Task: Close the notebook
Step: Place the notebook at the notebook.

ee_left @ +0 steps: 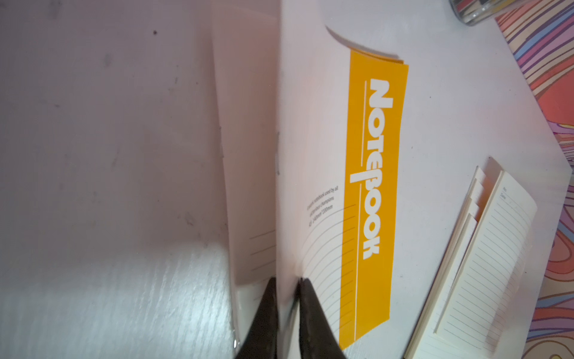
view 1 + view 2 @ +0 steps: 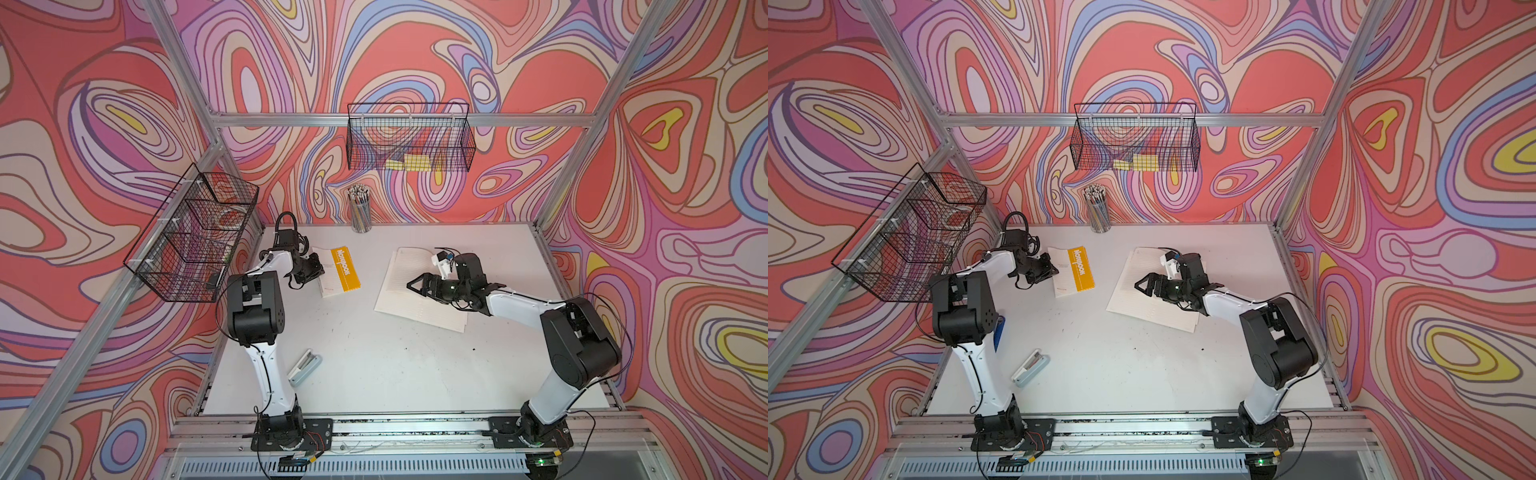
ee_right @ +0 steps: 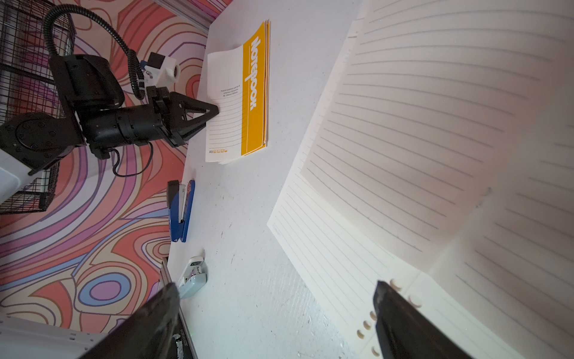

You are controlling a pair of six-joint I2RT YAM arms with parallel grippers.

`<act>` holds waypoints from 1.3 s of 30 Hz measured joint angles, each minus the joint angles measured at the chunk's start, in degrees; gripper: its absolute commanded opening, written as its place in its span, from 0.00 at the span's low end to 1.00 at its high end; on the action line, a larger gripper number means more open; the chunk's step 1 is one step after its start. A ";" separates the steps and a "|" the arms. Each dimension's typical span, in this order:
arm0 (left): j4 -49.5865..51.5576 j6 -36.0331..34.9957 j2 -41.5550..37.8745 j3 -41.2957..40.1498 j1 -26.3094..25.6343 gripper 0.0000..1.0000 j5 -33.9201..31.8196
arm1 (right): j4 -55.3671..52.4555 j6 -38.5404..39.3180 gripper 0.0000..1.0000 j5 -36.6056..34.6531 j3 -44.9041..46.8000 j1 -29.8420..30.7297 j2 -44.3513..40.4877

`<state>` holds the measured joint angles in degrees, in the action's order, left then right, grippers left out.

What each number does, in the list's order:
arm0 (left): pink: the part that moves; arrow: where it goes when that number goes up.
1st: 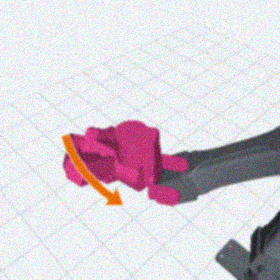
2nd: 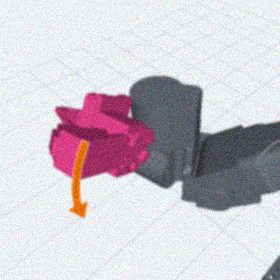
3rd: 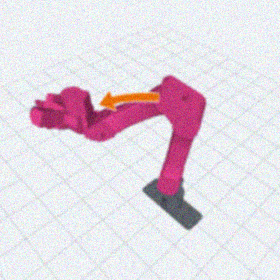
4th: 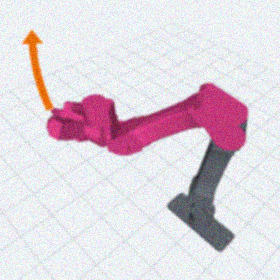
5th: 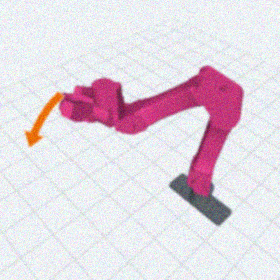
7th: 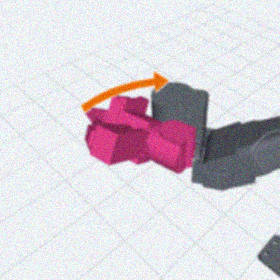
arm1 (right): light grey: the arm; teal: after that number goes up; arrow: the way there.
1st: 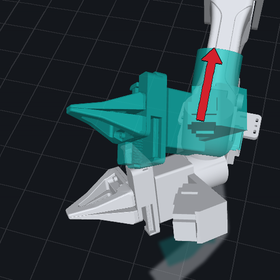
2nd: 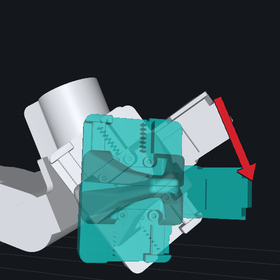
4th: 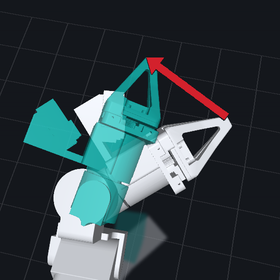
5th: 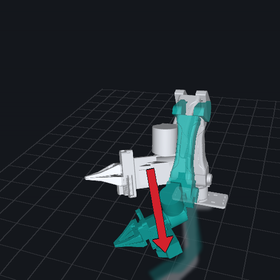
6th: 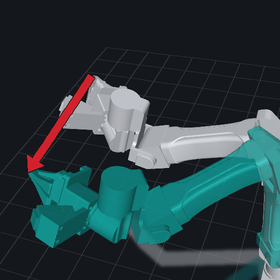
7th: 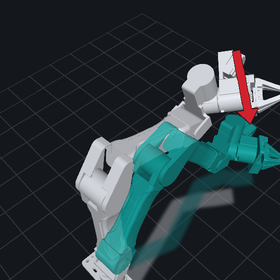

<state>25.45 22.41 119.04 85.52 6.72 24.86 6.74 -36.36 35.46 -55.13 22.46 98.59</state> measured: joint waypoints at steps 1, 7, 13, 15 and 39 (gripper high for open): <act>0.13 0.00 0.00 0.00 -0.02 0.26 -0.24 | 0.09 -0.04 0.98 0.02 0.00 0.00 0.00; 0.96 -0.42 0.00 0.04 -0.04 0.33 -1.44 | 0.13 -0.20 0.98 0.15 0.02 0.00 0.00; 1.79 -0.83 0.00 0.61 -0.04 0.37 -2.54 | 0.37 -0.37 0.98 0.20 0.59 0.00 0.00; 1.79 -0.94 0.00 0.76 -0.07 0.37 -2.93 | 0.44 -0.37 0.98 0.20 0.74 0.00 0.00; 6.14 -1.27 -0.11 3.76 -1.22 0.42 -9.35 | 0.55 -0.63 0.98 0.57 0.76 0.00 0.00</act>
<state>31.59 21.15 118.93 89.27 5.50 15.51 7.29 -36.99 36.03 -54.37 22.46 98.59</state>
